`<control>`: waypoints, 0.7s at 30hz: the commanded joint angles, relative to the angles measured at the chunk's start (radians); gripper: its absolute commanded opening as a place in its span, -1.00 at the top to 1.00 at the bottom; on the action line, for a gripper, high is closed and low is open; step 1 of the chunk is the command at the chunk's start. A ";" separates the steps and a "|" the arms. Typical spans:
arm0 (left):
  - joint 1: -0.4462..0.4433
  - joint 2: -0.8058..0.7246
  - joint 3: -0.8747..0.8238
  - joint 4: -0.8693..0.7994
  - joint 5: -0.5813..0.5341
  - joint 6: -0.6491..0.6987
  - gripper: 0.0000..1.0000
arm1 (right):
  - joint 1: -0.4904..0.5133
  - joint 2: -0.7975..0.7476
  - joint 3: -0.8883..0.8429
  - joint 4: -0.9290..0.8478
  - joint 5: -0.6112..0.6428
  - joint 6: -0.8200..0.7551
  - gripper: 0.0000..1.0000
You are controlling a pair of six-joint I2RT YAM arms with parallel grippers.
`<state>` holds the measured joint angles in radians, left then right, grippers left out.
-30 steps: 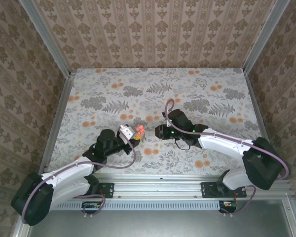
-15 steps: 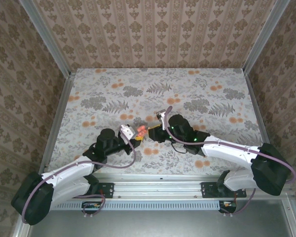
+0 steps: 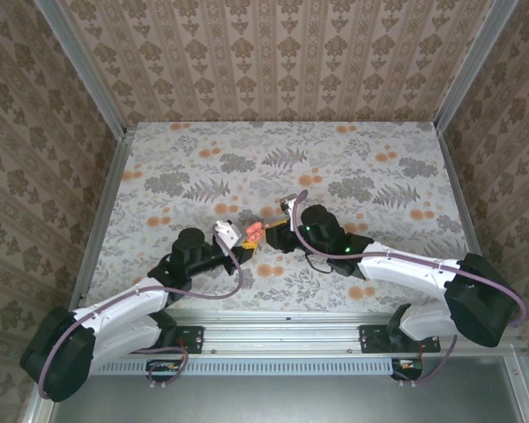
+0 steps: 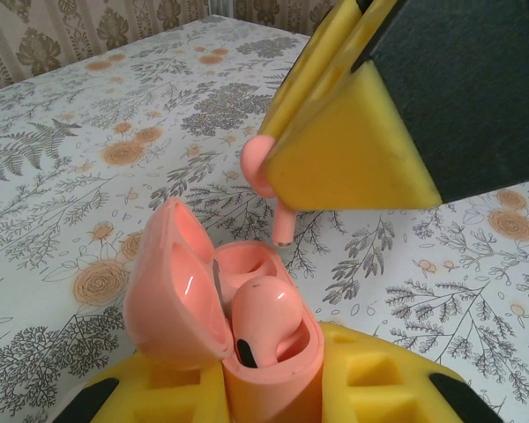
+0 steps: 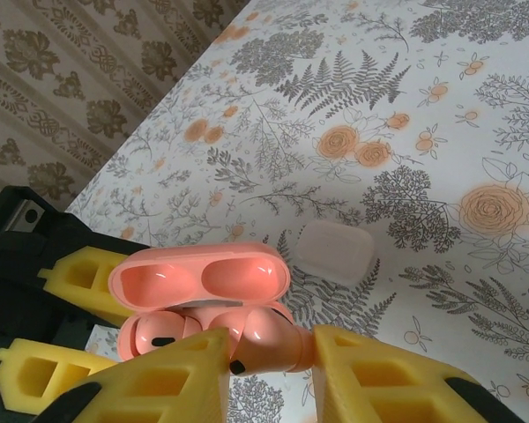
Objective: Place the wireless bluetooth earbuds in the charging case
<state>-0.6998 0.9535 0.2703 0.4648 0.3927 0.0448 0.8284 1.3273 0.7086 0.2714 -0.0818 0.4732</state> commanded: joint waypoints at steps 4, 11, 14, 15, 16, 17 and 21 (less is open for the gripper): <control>0.000 -0.021 0.041 0.032 0.033 -0.023 0.94 | 0.002 0.020 -0.004 0.036 0.013 -0.014 0.40; -0.001 -0.038 0.050 0.028 0.042 -0.027 0.93 | 0.002 0.039 0.002 0.023 0.015 -0.017 0.40; -0.001 -0.041 0.056 0.026 0.046 -0.027 0.93 | 0.003 0.042 0.003 0.019 0.015 -0.022 0.40; -0.002 -0.044 0.058 0.025 0.046 -0.028 0.93 | 0.003 0.043 0.005 0.017 0.010 -0.024 0.40; -0.002 -0.044 0.060 0.023 0.045 -0.027 0.93 | 0.002 0.041 0.007 0.016 0.003 -0.028 0.40; -0.002 -0.046 0.061 0.021 0.046 -0.026 0.93 | 0.002 0.039 0.007 0.018 -0.006 -0.032 0.40; -0.003 -0.044 0.068 0.015 0.050 -0.022 0.93 | 0.003 0.019 -0.004 0.043 -0.041 -0.045 0.40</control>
<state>-0.6998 0.9337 0.2863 0.4454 0.4152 0.0368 0.8284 1.3567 0.7086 0.2909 -0.0849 0.4599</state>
